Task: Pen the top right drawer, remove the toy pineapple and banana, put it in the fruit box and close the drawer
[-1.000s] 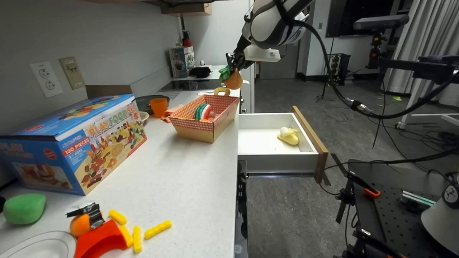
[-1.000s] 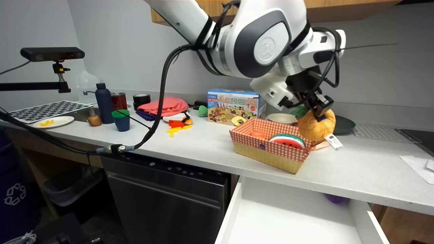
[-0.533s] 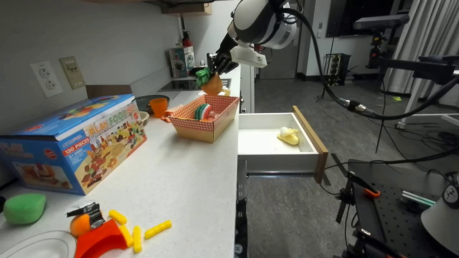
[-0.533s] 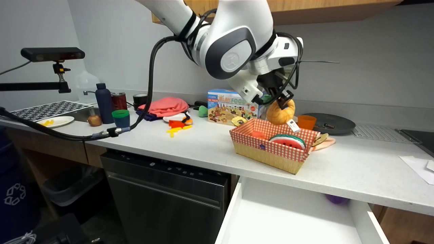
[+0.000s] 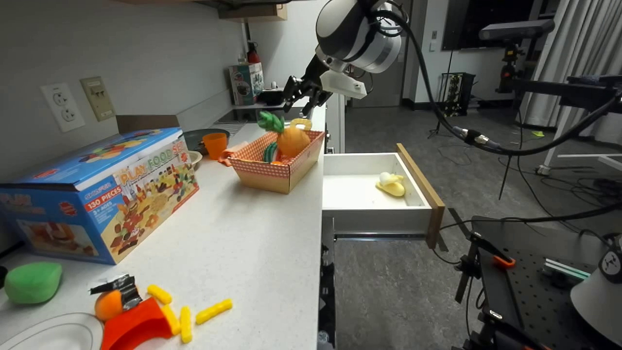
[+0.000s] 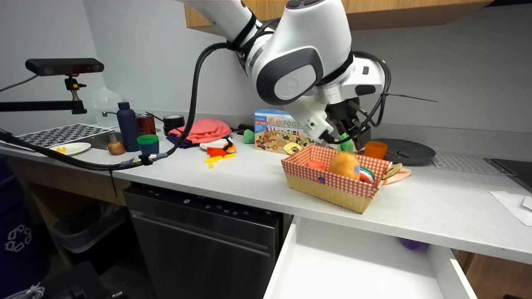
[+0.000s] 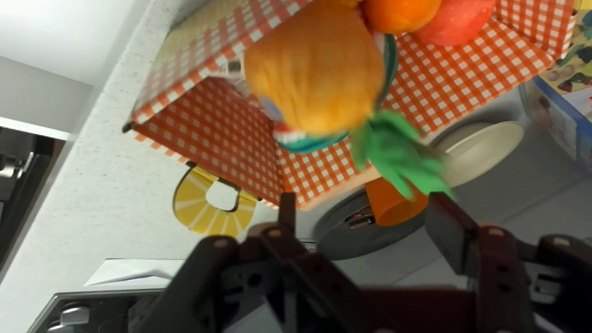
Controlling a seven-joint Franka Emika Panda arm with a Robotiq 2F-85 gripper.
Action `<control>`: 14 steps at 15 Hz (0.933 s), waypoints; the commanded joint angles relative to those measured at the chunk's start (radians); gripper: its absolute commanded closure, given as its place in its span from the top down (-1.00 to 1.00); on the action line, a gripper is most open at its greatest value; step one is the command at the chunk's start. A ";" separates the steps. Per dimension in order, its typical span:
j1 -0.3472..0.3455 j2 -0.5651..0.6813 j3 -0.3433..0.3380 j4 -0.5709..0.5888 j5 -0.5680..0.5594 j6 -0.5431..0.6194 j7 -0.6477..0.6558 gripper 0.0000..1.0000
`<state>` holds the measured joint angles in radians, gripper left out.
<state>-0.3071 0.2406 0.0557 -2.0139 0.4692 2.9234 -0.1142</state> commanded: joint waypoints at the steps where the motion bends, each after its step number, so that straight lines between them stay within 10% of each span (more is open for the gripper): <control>1: -0.047 -0.018 0.020 0.009 0.051 -0.037 -0.068 0.99; 14: -0.023 0.090 -0.351 -0.096 -0.321 -0.156 0.185 1.00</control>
<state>-0.3290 0.2768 -0.2648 -2.1279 0.1759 2.8084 0.0132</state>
